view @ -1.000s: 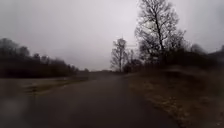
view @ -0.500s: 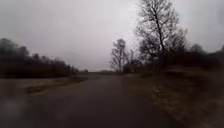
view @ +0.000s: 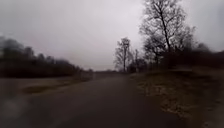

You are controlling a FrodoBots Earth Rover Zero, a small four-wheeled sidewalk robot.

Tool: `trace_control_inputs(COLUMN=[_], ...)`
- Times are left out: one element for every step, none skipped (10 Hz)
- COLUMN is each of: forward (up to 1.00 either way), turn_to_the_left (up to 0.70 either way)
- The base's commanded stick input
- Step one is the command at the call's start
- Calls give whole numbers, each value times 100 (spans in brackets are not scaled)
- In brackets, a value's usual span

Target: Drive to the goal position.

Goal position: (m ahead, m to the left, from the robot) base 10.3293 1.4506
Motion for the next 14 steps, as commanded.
trace_control_inputs(forward=[70, 70, 70, 70, 70, 70, 70, 70, 70, 70, 70, 70, 70, 70], turn_to_the_left=[0, 0, 0, 0, 0, 0, 0, 0, 8, 27, 23, 2, 0, 0])
